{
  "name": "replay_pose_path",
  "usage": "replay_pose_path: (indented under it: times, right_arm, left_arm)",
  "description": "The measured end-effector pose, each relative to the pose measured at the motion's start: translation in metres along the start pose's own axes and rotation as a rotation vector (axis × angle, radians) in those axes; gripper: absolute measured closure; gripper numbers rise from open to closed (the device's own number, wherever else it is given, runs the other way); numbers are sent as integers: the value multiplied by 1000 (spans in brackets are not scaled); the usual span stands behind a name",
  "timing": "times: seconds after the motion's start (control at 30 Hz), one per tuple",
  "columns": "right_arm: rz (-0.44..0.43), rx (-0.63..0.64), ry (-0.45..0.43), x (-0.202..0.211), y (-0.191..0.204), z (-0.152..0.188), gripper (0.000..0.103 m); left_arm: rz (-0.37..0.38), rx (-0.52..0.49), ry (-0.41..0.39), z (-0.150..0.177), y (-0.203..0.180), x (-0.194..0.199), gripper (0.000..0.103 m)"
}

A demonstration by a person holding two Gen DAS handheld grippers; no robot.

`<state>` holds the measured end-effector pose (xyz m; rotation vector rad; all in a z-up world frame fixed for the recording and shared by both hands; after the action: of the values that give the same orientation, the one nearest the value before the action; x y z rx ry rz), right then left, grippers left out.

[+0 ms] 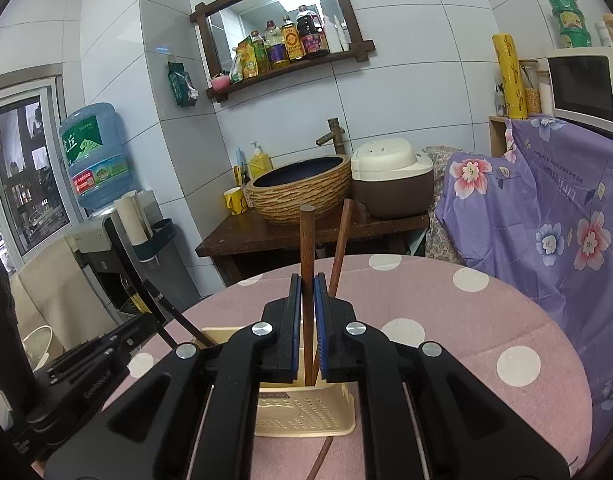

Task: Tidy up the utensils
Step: 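Drop both chopsticks into the holder and open both tools, then move both open tools back toward the remaining spoons and chopsticks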

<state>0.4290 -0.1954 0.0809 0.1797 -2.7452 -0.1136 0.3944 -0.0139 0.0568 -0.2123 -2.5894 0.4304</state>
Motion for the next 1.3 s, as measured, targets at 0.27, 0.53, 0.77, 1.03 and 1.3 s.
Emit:
replay_pose_path:
  times: [0.27, 0.53, 0.77, 1.03, 1.3]
  right_arm:
    - [-17, -4, -6, 3, -1, 2, 95]
    - [-11, 2, -21, 26, -1, 16, 59]
    - [15, 62, -29, 63, 1, 51, 24]
    - [73, 110, 93, 73, -10, 124, 6]
    - [112, 79, 261, 73, -26, 193, 6]
  left_arm:
    - [17, -27, -11, 2, -6, 5, 95]
    - [34, -32, -68, 11, -1, 37, 41]
    - [37, -55, -71, 42, 12, 59, 16]
    - [-2, -18, -45, 87, 41, 65, 6]
    - [-35, -96, -25, 116, 52, 70, 5]
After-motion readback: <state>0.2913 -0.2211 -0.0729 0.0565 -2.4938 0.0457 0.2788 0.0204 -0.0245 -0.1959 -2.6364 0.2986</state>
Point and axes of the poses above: each gripper's, at about its wrist camera, not at the fingertips, and x roughly against the way its jaws point, y to its left, z to its underside, the point moved 5 cm from there along -x, roughly the way its jaws point, and after that the axes turned 10 degrees about x, right-handed, at the moved point
